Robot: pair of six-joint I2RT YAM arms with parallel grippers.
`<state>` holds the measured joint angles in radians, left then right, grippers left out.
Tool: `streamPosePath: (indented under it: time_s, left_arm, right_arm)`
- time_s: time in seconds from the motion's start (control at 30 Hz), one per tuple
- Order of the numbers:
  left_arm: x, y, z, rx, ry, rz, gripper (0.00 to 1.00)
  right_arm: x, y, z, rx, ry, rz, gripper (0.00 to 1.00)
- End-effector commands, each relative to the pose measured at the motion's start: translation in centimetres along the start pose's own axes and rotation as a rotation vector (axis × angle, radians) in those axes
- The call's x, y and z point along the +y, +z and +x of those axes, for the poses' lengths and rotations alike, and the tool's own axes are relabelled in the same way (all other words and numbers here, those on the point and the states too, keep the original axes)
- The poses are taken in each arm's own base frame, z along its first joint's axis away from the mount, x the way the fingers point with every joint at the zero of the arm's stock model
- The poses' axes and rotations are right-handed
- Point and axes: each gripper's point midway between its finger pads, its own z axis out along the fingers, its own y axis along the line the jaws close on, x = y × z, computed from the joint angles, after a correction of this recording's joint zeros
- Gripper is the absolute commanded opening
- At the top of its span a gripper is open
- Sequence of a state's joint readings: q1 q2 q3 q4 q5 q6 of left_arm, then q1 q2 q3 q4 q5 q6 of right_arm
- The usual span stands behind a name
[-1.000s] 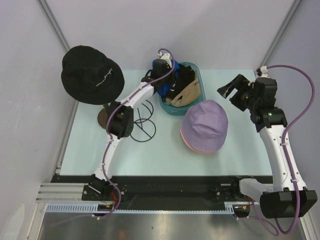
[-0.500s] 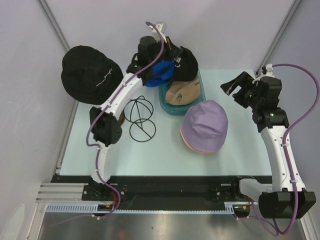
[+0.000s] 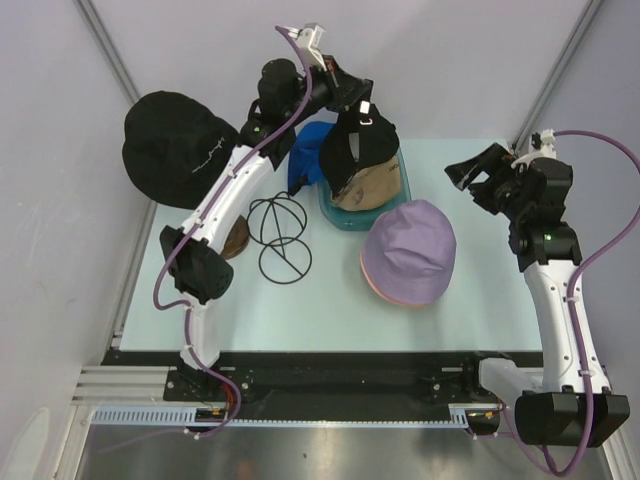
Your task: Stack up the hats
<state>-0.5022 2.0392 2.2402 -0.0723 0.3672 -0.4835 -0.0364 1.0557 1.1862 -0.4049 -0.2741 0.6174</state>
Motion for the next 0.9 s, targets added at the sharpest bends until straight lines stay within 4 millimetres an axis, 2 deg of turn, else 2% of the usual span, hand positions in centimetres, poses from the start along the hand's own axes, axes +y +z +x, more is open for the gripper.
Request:
streamPosePath:
  time_s: [0.0, 0.13, 0.23, 0.27, 0.37, 0.47, 0.57, 0.6, 0.67, 0.7, 0.73, 0.77, 0.8, 0.87]
  left_arm:
    - [-7.9, -4.6, -9.0, -0.18, 0.045, 0.127, 0.0]
    - [-9.9, -6.5, -11.4, -0.228, 0.055, 0.144, 0.01]
    - [-11.5, -8.0, -13.0, -0.259, 0.051, 0.167, 0.0]
    - [-11.8, -8.3, -13.2, -0.262, 0.051, 0.173, 0.0]
    - [-12.9, -9.5, -13.9, -0.271, 0.037, 0.181, 0.0]
    - [-13.4, -10.0, -13.1, -0.236, 0.015, 0.18, 0.0]
    - [-13.3, -10.2, -11.0, -0.178, 0.009, 0.157, 0.0]
    - [-13.0, -10.1, -9.5, -0.144, -0.005, 0.146, 0.0]
    - [-13.4, -11.0, -9.0, -0.13, -0.003, 0.14, 0.0]
    - [-12.5, -10.9, -7.3, -0.093, -0.013, 0.118, 0.0]
    - [-12.2, -11.2, -6.7, -0.084, -0.013, 0.105, 0.0]
    - [-12.4, -12.4, -7.2, -0.101, 0.009, 0.092, 0.0]
    - [-11.1, -12.4, -5.2, -0.059, 0.003, 0.053, 0.0]
    - [-10.9, -13.9, -5.0, -0.058, 0.048, 0.025, 0.0]
  right_arm:
    - [2.8, -1.1, -0.8, -0.031, -0.03, -0.12, 0.85]
    - [4.7, -1.7, -0.8, -0.038, -0.053, -0.195, 0.86]
    - [5.2, -2.0, -0.8, -0.038, -0.062, -0.22, 0.85]
    - [6.3, -2.1, 0.2, -0.013, -0.071, -0.251, 0.86]
    - [7.0, -2.1, 1.2, 0.008, -0.075, -0.262, 0.85]
    - [7.2, -2.0, 2.0, 0.013, -0.065, -0.262, 0.85]
    - [7.6, -1.9, 2.6, 0.018, -0.053, -0.272, 0.85]
    - [7.9, -2.0, 2.9, 0.022, -0.054, -0.28, 0.85]
    - [8.0, -1.8, 3.3, 0.033, -0.055, -0.285, 0.85]
    - [8.3, -1.9, 3.6, 0.039, -0.059, -0.297, 0.85]
    - [8.5, -1.9, 3.8, 0.043, -0.061, -0.303, 0.86]
    - [8.4, -1.7, 4.3, 0.056, -0.058, -0.303, 0.86]
    - [8.8, -1.6, 4.7, 0.065, -0.061, -0.317, 0.85]
    - [8.9, -1.2, 5.5, 0.084, -0.056, -0.319, 0.86]
